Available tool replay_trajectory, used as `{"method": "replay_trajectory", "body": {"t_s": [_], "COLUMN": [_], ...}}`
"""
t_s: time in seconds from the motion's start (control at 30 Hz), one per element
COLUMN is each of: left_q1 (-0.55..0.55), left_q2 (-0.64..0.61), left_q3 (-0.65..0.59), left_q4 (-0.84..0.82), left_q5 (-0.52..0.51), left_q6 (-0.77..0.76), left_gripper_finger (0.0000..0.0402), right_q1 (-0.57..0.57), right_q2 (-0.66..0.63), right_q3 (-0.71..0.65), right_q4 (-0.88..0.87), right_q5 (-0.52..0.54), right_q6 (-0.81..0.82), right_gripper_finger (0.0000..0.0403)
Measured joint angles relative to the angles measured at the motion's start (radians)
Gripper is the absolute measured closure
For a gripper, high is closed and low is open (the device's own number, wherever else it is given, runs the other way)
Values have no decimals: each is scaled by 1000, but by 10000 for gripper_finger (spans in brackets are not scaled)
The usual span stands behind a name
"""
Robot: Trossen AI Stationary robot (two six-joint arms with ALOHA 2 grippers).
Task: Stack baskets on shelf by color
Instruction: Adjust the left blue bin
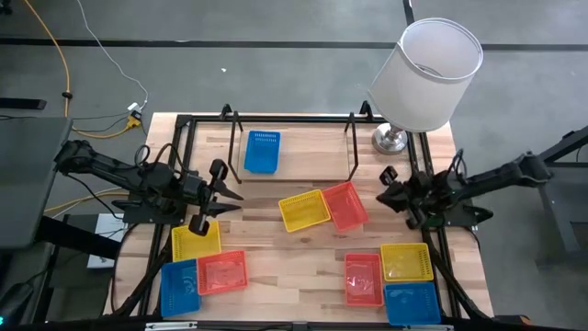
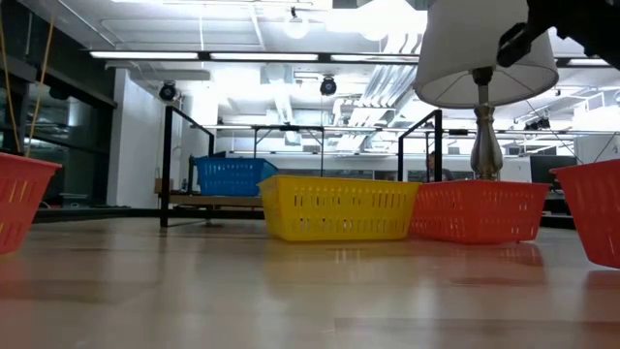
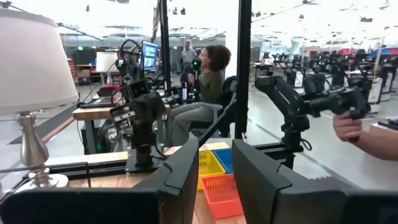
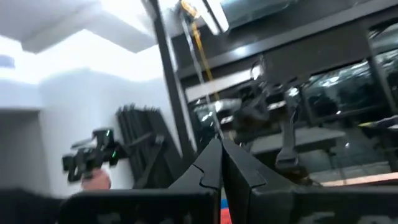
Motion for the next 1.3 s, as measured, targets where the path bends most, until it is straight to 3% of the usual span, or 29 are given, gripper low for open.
{"method": "replay_trajectory", "body": {"t_s": [0.27, 0.4, 0.6, 0.8, 0.93, 1.13, 1.3], "left_q1": [0, -4, -86, -267, -395, -559, -690], "left_q2": [24, 63, 158, 326, 440, 565, 648], "left_q3": [0, 4, 182, 433, 521, 528, 528], "left_q4": [27, -26, -436, -1020, -1298, -1439, -1443], "left_q5": [-5, -65, -186, -276, -240, -63, -27], "left_q6": [0, -2, -55, -342, -622, -987, -1139], "left_gripper_finger": [314, 314, 298, 262, 243, 238, 238], "right_q1": [105, 108, 107, 107, 107, 107, 107], "right_q2": [228, 328, 450, 535, 548, 548, 548], "right_q3": [259, 398, 560, 619, 620, 620, 620], "right_q4": [-201, -349, -640, -714, -729, -774, -781], "right_q5": [9, 29, 89, 89, 92, 119, 121], "right_q6": [-222, -247, -201, -196, -196, -197, -203], "right_gripper_finger": [402, 402, 402, 402, 402, 402, 402]}}
